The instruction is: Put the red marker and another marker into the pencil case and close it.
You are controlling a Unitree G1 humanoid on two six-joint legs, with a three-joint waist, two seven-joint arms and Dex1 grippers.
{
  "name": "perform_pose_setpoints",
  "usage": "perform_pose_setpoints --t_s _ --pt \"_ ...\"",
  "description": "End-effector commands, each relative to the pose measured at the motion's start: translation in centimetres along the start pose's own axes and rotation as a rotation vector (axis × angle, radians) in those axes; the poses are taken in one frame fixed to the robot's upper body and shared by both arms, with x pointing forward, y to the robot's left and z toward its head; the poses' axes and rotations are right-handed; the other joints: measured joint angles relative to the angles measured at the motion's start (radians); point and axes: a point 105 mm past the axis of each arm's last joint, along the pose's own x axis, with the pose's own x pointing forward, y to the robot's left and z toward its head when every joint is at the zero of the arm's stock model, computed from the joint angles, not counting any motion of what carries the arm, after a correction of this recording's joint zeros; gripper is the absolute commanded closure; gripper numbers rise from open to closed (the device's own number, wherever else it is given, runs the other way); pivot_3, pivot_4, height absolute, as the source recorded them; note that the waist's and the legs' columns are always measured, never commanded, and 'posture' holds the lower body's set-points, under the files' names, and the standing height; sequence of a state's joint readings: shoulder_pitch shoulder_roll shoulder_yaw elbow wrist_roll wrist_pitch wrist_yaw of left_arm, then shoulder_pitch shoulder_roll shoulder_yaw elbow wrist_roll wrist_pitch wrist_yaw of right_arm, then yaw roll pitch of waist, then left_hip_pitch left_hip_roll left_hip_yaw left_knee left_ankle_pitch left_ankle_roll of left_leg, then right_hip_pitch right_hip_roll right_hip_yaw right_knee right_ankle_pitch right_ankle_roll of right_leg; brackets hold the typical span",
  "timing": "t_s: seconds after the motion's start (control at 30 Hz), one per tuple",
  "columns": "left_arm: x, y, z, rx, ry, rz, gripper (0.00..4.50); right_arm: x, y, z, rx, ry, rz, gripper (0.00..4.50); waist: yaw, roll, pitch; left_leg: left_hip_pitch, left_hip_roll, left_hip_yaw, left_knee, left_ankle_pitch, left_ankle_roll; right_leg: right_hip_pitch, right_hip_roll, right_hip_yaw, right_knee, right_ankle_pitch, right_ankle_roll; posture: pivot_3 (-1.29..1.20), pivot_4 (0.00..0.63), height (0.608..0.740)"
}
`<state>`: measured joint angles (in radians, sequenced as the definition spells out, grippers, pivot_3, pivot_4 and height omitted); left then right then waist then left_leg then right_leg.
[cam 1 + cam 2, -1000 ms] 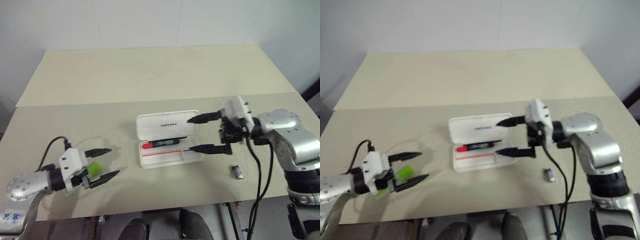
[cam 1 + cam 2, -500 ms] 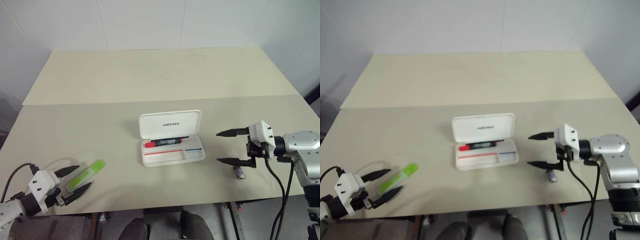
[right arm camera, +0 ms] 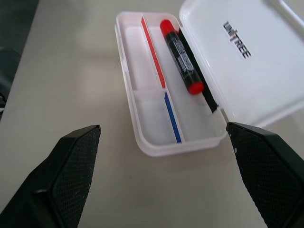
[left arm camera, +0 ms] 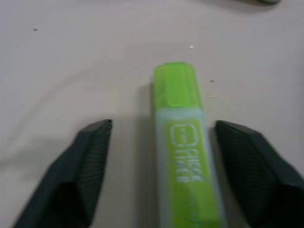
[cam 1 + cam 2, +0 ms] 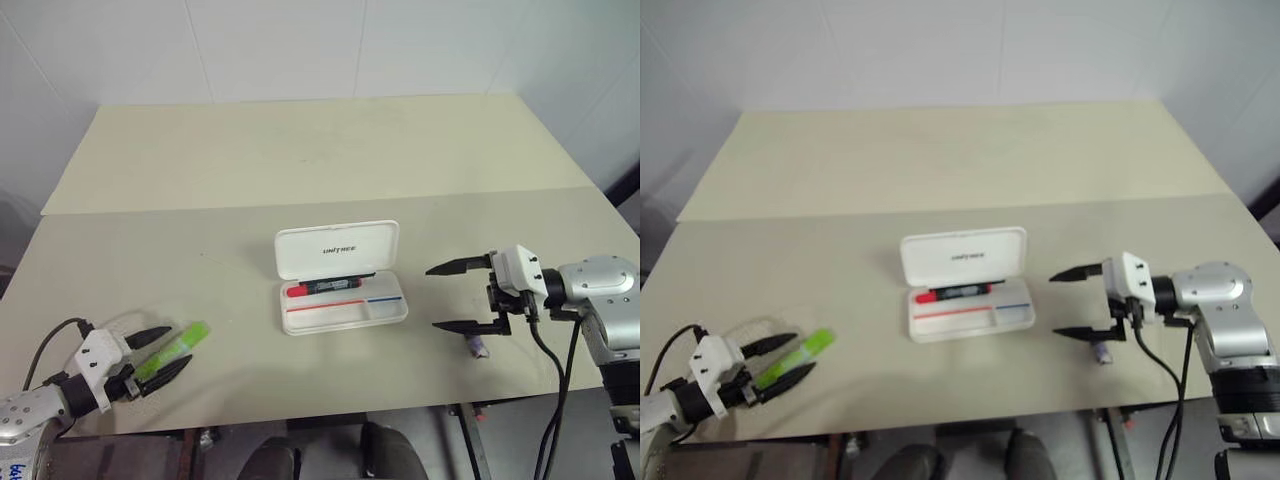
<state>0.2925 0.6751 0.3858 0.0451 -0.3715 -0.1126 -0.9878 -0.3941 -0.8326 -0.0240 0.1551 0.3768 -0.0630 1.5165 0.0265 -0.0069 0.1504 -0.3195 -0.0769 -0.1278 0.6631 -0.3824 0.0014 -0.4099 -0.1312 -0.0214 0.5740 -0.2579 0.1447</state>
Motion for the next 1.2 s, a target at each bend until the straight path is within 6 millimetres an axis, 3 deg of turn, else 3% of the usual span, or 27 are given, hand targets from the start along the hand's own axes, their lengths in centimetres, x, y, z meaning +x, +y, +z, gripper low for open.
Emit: perform_pose_setpoints --t_s 0.03,0.13,0.17,0.37,0.47,0.63,0.8,1.2 --pt "0.0 -0.7 -1.4 -0.045 0.046 -0.013 2.21 0.3 -0.2 1.9 -0.063 -0.030 0.028 0.00 0.001 0.001 0.000 0.000 0.000 0.000 0.000 0.000 0.000 0.000 0.000 0.000 0.000 0.000 0.000 0.00 0.150 0.740" --pt "0.1 -0.8 -1.7 -0.052 0.052 -0.008 3.25 0.6 -0.3 2.4 -0.072 -0.036 0.026 0.00 0.001 0.002 -0.001 0.001 0.000 0.000 0.000 0.000 0.000 0.001 0.000 0.000 0.000 0.000 0.000 0.00 0.150 0.740" --pt "0.2 -0.9 -1.7 -0.051 0.052 -0.008 3.38 0.6 -0.3 2.5 -0.074 -0.037 0.025 0.00 0.001 0.002 -0.002 0.001 0.001 0.000 0.000 0.000 0.000 0.001 0.000 0.000 0.000 0.000 0.000 0.00 0.150 0.740" --pt "1.2 -0.9 0.3 -0.012 -0.006 -0.028 3.38 0.9 -0.4 2.7 -0.076 -0.035 0.019 0.00 0.004 0.002 -0.002 0.002 0.001 0.001 0.000 0.000 -0.001 0.002 0.000 0.000 0.000 0.000 0.000 0.00 0.150 0.740" --pt "1.8 -0.8 2.6 0.040 -0.062 -0.048 3.38 0.9 -0.6 2.7 -0.075 -0.033 0.010 0.00 0.008 0.002 -0.002 0.001 0.001 0.001 0.000 0.000 0.000 0.002 0.000 0.000 0.000 0.000 0.000 0.00 0.150 0.740" --pt "3.1 -0.3 8.2 0.203 -0.153 -0.083 3.38 0.6 -0.4 2.1 -0.042 -0.025 -0.011 0.00 0.005 0.000 -0.002 -0.001 0.001 0.000 0.000 -0.001 -0.001 -0.001 0.001 -0.001 0.000 0.000 0.000 0.00 0.150 0.740" --pt "4.9 -1.9 11.3 0.250 -0.205 -0.203 3.38 0.4 0.0 1.9 -0.028 -0.032 -0.027 0.00 -0.004 0.002 -0.001 -0.001 0.001 0.001 -0.001 -0.003 0.000 -0.003 0.001 -0.001 0.000 0.000 0.000 0.00 0.150 0.740" --pt "10.1 -5.8 13.9 0.293 -0.268 -0.430 3.38 0.0 1.4 1.8 -0.014 -0.022 -0.078 0.00 0.003 0.002 -0.001 -0.001 0.001 0.002 0.001 -0.004 0.001 -0.002 0.001 -0.003 -0.001 0.000 0.000 0.00 0.150 0.740"
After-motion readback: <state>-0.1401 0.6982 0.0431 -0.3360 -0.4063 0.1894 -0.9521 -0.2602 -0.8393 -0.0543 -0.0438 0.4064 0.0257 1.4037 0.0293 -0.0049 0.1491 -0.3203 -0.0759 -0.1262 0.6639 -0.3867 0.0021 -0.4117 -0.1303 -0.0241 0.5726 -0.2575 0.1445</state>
